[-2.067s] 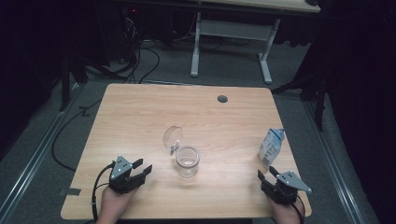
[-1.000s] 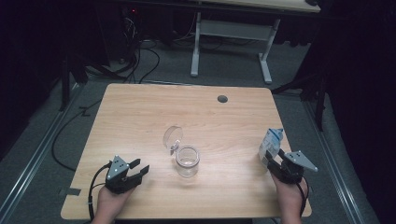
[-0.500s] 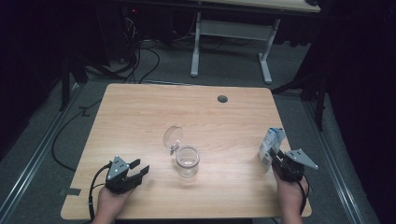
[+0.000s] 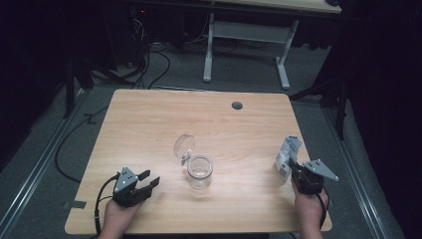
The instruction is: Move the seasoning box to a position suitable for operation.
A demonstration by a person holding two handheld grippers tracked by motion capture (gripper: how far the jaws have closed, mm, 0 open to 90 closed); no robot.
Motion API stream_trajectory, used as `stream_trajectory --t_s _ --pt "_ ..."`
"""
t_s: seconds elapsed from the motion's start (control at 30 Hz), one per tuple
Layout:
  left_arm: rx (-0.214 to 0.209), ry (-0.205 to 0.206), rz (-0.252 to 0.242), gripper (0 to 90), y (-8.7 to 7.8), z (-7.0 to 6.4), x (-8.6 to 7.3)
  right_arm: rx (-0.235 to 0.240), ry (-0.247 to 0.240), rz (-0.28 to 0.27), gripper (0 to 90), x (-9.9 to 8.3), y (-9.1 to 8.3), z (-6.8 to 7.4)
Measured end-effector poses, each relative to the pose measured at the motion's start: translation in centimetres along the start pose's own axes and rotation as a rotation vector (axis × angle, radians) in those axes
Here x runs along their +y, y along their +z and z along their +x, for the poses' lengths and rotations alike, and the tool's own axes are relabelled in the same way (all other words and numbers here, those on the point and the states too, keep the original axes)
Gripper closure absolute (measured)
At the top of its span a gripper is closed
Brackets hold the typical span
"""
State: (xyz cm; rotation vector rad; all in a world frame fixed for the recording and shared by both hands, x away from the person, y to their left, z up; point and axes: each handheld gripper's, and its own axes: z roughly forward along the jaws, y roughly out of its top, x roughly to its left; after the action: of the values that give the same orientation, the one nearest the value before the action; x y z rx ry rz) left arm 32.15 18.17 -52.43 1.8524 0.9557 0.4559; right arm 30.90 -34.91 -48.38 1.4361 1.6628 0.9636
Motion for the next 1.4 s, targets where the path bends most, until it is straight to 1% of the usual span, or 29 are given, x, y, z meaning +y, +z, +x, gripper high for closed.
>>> stream_trajectory --t_s 0.23,0.37,0.43,0.5,0.53,0.6,0.77,0.8,0.83,0.87,0.93,0.97,1.03,1.2,1.27,1.4 --pt "-0.005 0.002 -0.005 51.5 0.0 -0.1 0.0 0.016 0.003 -0.001 90.0 0.1 -0.1 0.1" --pt "-0.006 0.001 -0.006 51.5 -0.1 -0.1 0.0 0.027 -0.015 0.005 90.0 0.5 -0.3 0.4" --pt "-0.005 0.001 -0.007 51.6 -0.1 -0.1 0.0 0.029 -0.015 0.003 90.0 0.6 -0.3 0.5" --pt "-0.005 0.001 -0.007 51.6 -0.1 -0.1 0.0 0.04 -0.025 -0.002 90.0 0.8 -0.6 0.7" --pt "-0.006 0.001 -0.008 51.5 0.0 -0.1 0.0 0.051 -0.036 -0.008 90.0 1.1 -0.8 1.1" --pt "-0.006 0.001 -0.006 51.6 -0.1 -0.1 0.0 0.055 -0.041 -0.007 90.0 1.2 -0.9 1.2" --pt "-0.006 0.001 -0.007 51.6 -0.1 -0.1 0.0 0.094 -0.064 -0.01 90.0 1.8 -1.4 2.2" --pt "-0.007 0.001 -0.005 51.6 -0.1 -0.1 0.0 0.118 -0.069 -0.004 90.0 2.0 -1.6 2.6" --pt "-0.007 0.001 -0.005 51.6 0.0 -0.1 0.0 0.118 -0.069 -0.004 90.0 2.0 -1.6 2.6" --pt "-0.009 0.002 -0.004 51.6 0.0 -0.1 0.0 0.128 -0.07 -0.002 90.0 2.0 -1.6 2.8" --pt "-0.01 0.003 -0.004 51.5 0.0 -0.2 0.0 0.156 -0.077 0.008 90.0 2.2 -1.7 3.2" --pt "-0.011 0.003 -0.004 51.5 0.0 -0.2 0.0 0.174 -0.083 0.019 90.0 2.3 -1.8 3.7" --pt "-0.013 0.002 -0.007 51.5 0.0 -0.2 0.0 0.181 -0.087 0.023 90.0 2.3 -1.8 3.9" --pt "-0.026 0.002 -0.015 51.5 0.0 -0.3 0.0 0.235 -0.1 0.059 90.0 2.5 -1.9 5.3" --pt "-0.028 0.003 -0.016 51.5 0.0 -0.3 0.0 0.242 -0.1 0.061 90.0 2.5 -1.9 5.4" --pt "-0.035 -0.001 -0.021 51.5 0.1 -0.4 0.0 0.26 -0.115 0.087 90.0 2.7 -2.1 6.2"
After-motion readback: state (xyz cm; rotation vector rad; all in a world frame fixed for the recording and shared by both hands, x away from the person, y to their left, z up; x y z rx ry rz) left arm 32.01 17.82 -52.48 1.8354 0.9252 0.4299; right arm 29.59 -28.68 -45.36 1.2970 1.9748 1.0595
